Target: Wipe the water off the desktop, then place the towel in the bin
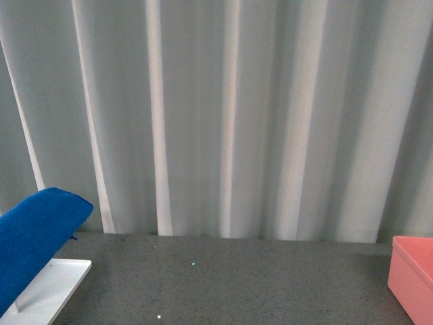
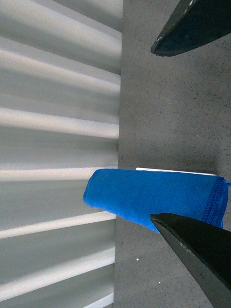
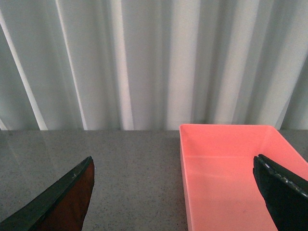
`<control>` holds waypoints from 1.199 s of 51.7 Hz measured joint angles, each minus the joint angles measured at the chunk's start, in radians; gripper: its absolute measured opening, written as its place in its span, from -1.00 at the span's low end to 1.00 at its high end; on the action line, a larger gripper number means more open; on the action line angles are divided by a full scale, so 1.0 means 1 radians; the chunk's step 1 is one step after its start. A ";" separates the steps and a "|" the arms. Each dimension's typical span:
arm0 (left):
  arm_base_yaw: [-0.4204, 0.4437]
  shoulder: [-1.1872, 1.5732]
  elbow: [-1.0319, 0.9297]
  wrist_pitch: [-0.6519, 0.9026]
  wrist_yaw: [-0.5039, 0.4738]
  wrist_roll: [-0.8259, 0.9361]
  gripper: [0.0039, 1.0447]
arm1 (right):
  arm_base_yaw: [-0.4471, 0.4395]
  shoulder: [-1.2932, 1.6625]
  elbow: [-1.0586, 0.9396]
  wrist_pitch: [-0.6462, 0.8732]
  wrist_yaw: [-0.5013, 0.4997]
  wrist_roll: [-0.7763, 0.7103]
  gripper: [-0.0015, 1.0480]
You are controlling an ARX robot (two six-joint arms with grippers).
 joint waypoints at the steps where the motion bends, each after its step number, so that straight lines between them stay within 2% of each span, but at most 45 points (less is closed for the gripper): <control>1: 0.000 0.000 0.000 0.000 0.000 0.000 0.88 | 0.000 0.000 0.000 0.000 0.000 0.000 0.87; 11: -0.002 0.004 0.002 -0.005 -0.010 -0.010 0.88 | 0.000 0.000 0.000 0.000 0.000 0.000 0.87; 14: -0.043 0.098 0.055 -0.164 -0.133 -0.153 0.88 | 0.000 0.000 0.000 0.000 0.000 0.000 0.87; 15: -0.061 0.144 0.065 -0.180 -0.173 -0.213 0.88 | 0.000 0.000 0.000 0.000 0.000 0.000 0.87; 17: -0.074 0.195 0.071 -0.162 -0.193 -0.249 0.88 | 0.000 -0.001 0.000 0.000 0.000 0.000 0.87; 19: -0.080 0.254 0.084 -0.108 -0.177 -0.261 0.88 | 0.000 0.000 0.000 0.000 0.000 0.000 0.87; 22: -0.067 0.416 0.174 0.049 -0.090 -0.233 0.88 | 0.000 -0.001 0.000 0.000 0.000 0.000 0.87; 27: -0.003 0.818 0.417 0.305 0.064 -0.065 0.88 | 0.000 -0.001 0.000 0.000 0.000 0.000 0.87; 30: 0.038 1.039 0.556 0.342 0.143 0.021 0.88 | 0.000 -0.001 0.000 0.000 0.000 0.000 0.87; 33: 0.062 1.193 0.662 0.303 0.169 0.057 0.88 | 0.000 -0.001 0.000 0.000 0.000 0.000 0.87; 44: 0.101 1.662 1.051 0.090 0.074 0.241 0.88 | 0.000 -0.001 0.000 0.000 0.000 0.000 0.87; 52: 0.103 1.817 1.233 -0.030 0.017 0.347 0.88 | 0.000 -0.001 0.000 0.000 0.000 0.000 0.87; 62: 0.116 1.947 1.388 -0.140 -0.058 0.369 0.88 | 0.000 -0.001 0.000 0.000 0.000 0.000 0.87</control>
